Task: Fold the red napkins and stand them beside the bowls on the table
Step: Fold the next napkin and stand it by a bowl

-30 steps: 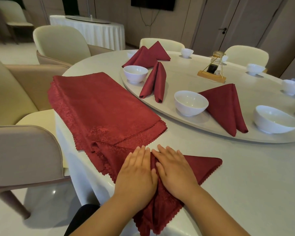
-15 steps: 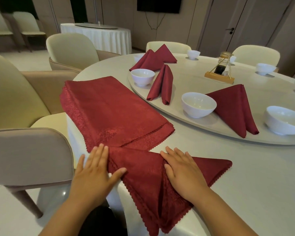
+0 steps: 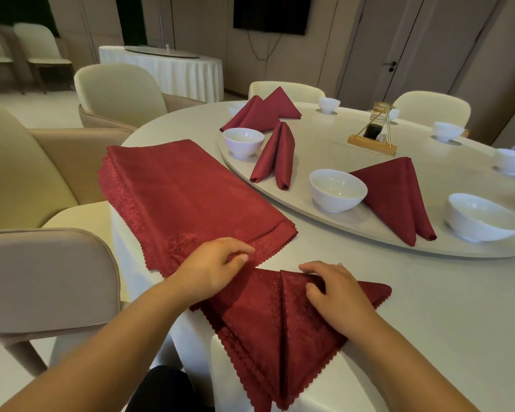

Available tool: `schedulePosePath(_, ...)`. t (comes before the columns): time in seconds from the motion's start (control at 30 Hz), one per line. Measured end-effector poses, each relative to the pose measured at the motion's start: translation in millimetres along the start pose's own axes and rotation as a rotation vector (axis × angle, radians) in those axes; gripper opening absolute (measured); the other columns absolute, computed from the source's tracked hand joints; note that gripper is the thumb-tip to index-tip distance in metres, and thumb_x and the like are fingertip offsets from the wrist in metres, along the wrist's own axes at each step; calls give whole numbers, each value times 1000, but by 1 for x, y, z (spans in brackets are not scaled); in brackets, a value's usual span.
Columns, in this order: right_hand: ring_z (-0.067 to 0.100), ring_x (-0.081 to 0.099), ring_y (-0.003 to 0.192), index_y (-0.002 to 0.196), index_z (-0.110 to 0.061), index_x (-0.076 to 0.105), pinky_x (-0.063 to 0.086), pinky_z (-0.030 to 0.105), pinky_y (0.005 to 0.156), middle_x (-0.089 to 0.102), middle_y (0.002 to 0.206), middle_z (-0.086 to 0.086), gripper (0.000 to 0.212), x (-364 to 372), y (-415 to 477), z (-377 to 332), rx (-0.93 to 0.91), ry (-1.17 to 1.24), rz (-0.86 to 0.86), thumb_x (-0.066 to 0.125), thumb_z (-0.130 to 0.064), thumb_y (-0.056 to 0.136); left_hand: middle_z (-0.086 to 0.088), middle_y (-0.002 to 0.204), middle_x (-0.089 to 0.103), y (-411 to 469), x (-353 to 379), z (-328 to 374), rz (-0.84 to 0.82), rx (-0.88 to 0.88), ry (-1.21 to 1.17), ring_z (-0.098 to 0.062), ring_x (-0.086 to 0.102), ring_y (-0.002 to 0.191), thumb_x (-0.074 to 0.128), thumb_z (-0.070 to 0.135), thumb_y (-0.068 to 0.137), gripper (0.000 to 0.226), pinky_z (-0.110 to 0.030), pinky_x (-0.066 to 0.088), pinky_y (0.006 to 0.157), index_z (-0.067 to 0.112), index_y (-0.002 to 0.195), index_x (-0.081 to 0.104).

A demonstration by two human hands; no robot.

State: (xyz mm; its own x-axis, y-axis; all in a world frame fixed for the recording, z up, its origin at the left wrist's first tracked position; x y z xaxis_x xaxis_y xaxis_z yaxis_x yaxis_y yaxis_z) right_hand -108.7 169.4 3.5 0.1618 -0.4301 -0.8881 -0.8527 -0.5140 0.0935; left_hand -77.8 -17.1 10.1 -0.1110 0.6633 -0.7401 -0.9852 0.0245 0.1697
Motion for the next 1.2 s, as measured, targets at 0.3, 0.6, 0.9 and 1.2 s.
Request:
schedulePosePath(0.3, 2, 47, 78, 89, -32, 56, 37, 18, 78, 50, 91, -13, 16, -12, 7, 13, 68, -16, -365, 63, -20, 82, 10, 85, 46, 20, 29, 22, -486, 14, 251, -7, 43, 78, 64, 22, 85, 34, -3, 30, 58, 16, 118, 58)
schedulePosePath(0.6, -1, 46, 60, 63, -28, 49, 37, 11, 62, 50, 67, -13, 29, -30, 10, -4, -37, 0, -442, 61, -13, 83, 15, 73, 45, 22, 13, 38, -473, 22, 283, -7, 45, 73, 64, 18, 84, 19, -18, 36, 64, 13, 102, 62)
schedulePosePath(0.9, 14, 44, 72, 82, -15, 59, 35, 29, 63, 49, 73, -6, 3, -119, 31, -48, -241, -202, 332, 58, -12, 85, 4, 83, 51, 40, -76, 102, 494, 349, 478, -23, 55, 79, 54, 14, 86, 9, -24, 34, 63, 11, 89, 61)
schedulePosePath(1.2, 25, 58, 64, 66, -12, 54, 36, 28, 65, 60, 71, 3, 17, -53, 0, -29, -463, -422, 375, 41, -20, 61, -10, 86, 71, -3, -10, 52, 463, 695, 506, -22, 63, 84, 43, 9, 73, 17, -32, 37, 87, 16, 89, 42)
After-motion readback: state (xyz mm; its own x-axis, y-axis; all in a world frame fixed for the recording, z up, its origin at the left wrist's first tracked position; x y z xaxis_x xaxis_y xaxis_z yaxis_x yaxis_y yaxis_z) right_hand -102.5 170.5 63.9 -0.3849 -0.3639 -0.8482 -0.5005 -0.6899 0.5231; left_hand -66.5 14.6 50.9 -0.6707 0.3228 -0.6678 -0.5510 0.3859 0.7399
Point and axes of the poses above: each hand's wrist, its own y-axis towards the middle knuckle, its own x-axis out of the palm, z = x × y, the point moved 4 cm from there along y, towards the middle knuckle
